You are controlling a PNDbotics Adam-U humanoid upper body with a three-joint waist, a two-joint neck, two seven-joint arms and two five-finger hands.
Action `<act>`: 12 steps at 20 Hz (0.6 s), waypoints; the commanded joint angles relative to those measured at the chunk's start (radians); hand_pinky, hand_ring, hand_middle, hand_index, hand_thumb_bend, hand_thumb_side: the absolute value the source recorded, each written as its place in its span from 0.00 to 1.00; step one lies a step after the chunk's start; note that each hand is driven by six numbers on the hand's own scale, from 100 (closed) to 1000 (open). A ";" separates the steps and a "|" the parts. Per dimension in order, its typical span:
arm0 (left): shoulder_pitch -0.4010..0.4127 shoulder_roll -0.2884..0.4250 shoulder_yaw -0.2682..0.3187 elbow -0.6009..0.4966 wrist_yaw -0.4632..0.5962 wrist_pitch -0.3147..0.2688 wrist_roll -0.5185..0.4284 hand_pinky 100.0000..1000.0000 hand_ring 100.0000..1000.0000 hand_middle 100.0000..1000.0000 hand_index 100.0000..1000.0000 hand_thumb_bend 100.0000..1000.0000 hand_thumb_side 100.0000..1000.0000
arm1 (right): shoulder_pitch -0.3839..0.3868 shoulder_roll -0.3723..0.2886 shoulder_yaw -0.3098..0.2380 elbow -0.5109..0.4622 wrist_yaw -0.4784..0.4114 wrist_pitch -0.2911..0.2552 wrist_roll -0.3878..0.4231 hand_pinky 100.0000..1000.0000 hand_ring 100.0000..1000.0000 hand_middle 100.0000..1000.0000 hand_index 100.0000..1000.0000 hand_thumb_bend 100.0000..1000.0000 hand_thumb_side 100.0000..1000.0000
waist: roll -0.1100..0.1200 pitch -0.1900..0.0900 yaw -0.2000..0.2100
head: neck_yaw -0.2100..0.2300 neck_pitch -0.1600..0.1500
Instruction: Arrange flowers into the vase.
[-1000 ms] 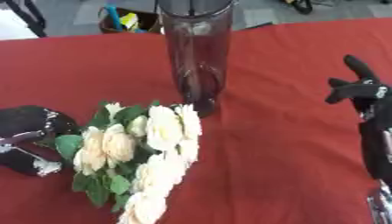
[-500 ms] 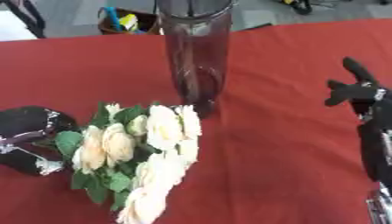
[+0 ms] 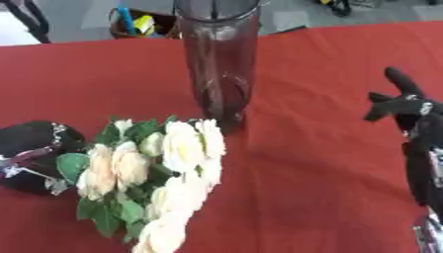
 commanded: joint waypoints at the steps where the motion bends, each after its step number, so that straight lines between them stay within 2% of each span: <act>1: -0.005 0.012 -0.005 0.025 -0.027 0.001 0.033 0.06 0.21 0.35 0.54 0.00 0.32 | -0.002 -0.003 -0.005 -0.020 0.005 -0.003 0.004 0.84 1.00 0.46 0.63 0.00 0.93 | -0.003 -0.016 0.000 | 0.000 -0.008; 8: -0.006 0.004 -0.001 0.049 -0.036 -0.007 0.073 0.01 0.16 0.30 0.47 0.00 0.25 | 0.000 -0.003 -0.003 -0.020 0.008 -0.003 0.005 0.84 1.00 0.46 0.62 0.00 0.93 | -0.002 -0.015 0.002 | -0.003 -0.008; 12: -0.008 0.006 0.000 0.045 -0.033 -0.004 0.112 0.00 0.10 0.23 0.41 0.00 0.23 | 0.000 -0.002 -0.003 -0.020 0.009 -0.002 0.007 0.85 1.00 0.46 0.62 0.00 0.93 | -0.002 -0.014 0.004 | -0.003 -0.008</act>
